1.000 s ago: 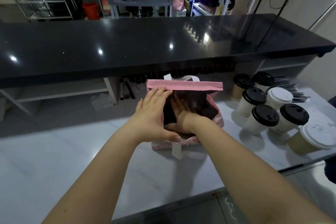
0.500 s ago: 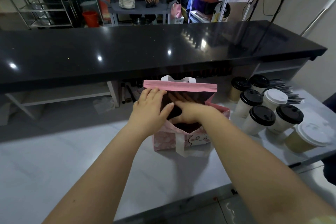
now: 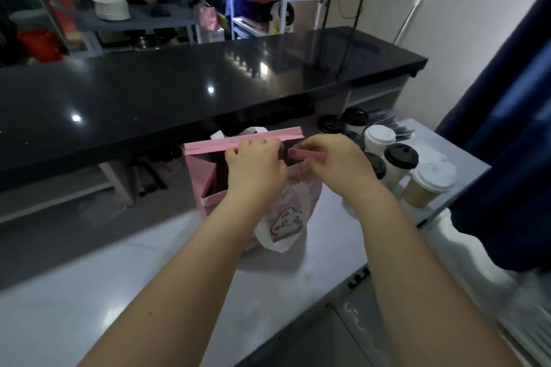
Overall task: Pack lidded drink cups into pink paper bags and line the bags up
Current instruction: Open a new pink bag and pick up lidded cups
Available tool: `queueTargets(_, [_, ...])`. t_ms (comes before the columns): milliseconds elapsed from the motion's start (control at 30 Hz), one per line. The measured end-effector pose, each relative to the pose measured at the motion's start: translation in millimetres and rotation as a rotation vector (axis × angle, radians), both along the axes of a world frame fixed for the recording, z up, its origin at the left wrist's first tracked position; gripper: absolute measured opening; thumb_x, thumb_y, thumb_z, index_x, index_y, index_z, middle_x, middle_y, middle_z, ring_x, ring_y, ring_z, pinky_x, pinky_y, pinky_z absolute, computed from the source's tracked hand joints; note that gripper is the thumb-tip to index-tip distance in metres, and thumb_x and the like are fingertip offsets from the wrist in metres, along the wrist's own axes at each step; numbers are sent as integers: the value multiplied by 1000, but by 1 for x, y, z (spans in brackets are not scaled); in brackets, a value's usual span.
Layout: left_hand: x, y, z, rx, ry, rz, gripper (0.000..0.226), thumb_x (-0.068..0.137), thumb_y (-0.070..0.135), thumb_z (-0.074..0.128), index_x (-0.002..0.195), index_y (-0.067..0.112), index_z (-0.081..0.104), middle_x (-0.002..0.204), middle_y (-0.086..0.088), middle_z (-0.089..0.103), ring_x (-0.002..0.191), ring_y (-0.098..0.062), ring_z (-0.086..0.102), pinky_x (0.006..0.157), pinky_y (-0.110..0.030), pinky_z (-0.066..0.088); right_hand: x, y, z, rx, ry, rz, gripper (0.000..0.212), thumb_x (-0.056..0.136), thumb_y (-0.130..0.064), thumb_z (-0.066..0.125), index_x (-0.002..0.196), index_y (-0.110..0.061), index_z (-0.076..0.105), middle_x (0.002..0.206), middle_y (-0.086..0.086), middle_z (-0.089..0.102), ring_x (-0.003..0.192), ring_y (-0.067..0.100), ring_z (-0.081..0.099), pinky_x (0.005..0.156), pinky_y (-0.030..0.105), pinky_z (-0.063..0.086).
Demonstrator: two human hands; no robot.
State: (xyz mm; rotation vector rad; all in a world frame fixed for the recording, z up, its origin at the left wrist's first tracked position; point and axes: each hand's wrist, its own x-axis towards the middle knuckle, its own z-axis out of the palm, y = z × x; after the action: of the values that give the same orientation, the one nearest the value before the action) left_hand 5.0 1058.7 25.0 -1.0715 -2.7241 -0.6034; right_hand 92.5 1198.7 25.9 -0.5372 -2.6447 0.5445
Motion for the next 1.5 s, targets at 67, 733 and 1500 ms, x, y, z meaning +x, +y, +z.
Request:
queueTargets(67, [8,23,3,35,-5,-92,27,91,30,51,114,23,62,112,2,63,110,-25,52,93,-41,38,17,13,3,17,19,-62,31,84,-15,66,113,-22,68,111,-3,69,109,22,57,94,42,45])
queueTargets(733, [72,174,-65,-187,42,-357,38,84,24,54,122,21,55,120,-3,53,113,-29,44,87,-40,32,103,135,-60,-197,-110,-367,44,81,-16,68,122,-30,62,124,-4,60,121,18,49,98,39,46])
queueTargets(1500, [37,203,-70,72,-175,153,46,86,18,63,131,21,57,133,0,55,131,-25,40,109,-38,30,22,220,-94,-116,-228,312,81,64,-51,81,130,-32,38,128,0,39,114,26,36,95,38,37])
